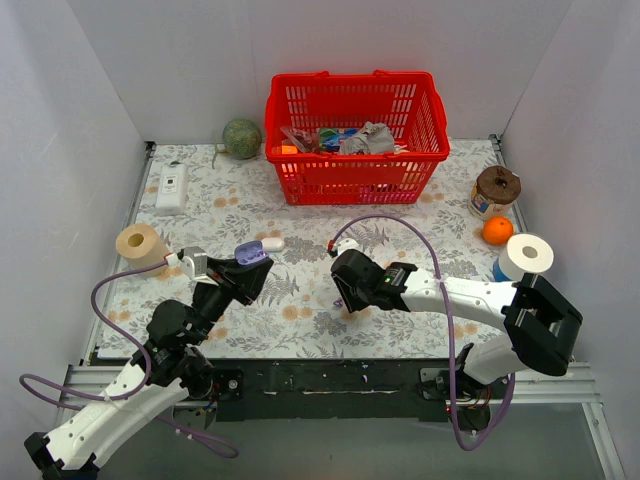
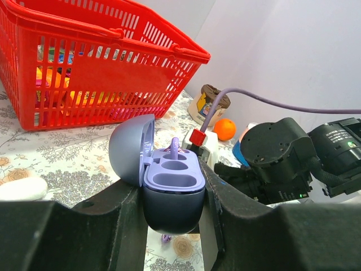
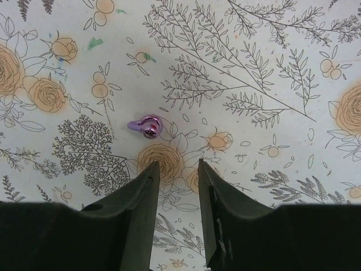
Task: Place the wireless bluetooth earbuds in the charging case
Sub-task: Adjust the earbud at the center of the board.
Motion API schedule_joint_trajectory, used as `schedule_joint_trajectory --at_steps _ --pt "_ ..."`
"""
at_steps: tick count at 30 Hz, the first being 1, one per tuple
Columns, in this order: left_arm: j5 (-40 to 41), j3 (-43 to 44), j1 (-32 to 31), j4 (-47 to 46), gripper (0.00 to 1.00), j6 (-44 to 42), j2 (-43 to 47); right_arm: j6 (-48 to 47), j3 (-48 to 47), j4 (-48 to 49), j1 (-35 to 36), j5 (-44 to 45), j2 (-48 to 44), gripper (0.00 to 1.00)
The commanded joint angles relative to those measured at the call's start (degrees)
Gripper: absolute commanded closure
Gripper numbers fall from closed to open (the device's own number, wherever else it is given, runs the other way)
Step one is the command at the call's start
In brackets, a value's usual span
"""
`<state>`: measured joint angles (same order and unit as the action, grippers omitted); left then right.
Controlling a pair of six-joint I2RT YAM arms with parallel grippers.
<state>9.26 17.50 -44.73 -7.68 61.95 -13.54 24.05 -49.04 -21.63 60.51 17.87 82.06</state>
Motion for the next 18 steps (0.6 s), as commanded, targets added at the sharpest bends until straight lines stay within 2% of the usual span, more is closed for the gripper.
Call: schedule_joint_trajectory --at_steps 1,18 --pt "0.50 0.35 0.26 -0.31 1.00 -0.08 -0.43 0.55 1.31 1.59 0.31 0.50 -1.90 0.59" --pt "0.15 0.35 0.17 -0.75 1.00 -0.08 -1.22 3.28 3.16 5.63 1.80 -1.43 -2.08 0.57"
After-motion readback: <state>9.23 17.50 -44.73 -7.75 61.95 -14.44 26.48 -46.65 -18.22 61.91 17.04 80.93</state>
